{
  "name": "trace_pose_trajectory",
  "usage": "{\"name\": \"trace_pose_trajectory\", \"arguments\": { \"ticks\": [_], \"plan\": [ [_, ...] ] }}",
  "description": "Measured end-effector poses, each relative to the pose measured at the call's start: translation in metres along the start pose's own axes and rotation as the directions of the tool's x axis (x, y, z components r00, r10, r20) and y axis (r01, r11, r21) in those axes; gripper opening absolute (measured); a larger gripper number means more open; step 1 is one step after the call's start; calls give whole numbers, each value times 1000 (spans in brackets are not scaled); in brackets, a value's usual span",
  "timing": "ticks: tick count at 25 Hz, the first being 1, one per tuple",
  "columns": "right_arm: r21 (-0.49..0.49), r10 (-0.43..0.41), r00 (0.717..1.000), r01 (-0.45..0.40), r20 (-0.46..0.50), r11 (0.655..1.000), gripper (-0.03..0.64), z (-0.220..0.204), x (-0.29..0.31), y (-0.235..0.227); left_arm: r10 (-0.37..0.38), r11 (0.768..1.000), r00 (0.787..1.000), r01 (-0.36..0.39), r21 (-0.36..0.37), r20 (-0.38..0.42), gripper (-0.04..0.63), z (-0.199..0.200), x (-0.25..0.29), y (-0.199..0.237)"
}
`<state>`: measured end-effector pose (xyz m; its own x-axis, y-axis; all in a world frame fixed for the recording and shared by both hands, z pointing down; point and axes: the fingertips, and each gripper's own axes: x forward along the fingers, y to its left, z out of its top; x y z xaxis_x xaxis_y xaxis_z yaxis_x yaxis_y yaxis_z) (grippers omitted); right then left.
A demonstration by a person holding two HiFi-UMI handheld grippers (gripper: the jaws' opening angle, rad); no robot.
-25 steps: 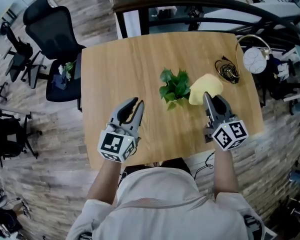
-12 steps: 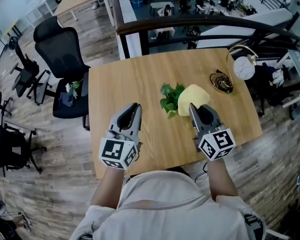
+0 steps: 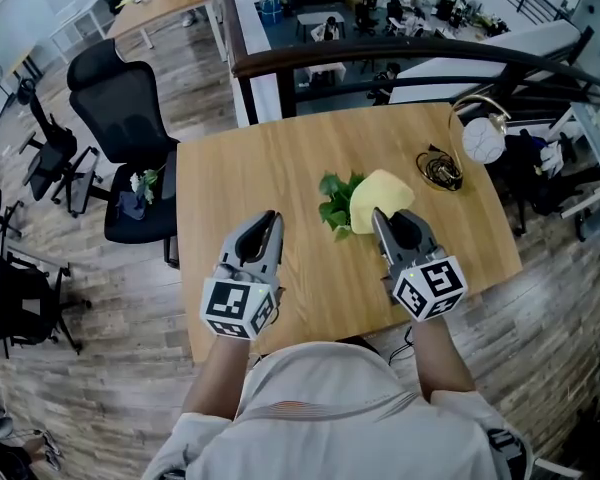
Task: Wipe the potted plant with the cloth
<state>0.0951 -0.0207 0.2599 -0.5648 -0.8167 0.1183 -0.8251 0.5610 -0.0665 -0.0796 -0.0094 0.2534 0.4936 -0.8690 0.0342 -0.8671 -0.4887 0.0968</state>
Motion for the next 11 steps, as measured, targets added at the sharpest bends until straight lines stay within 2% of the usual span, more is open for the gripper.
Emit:
{"name": "trace_pose_trajectory", "arguments": {
  "ticks": [11],
  "plan": [
    [17,-5,1000,5,-10,1000,97,-5,-6,3,-27,1000,1000,27,-6,-12,38,-5,-3,-6]
  ]
}}
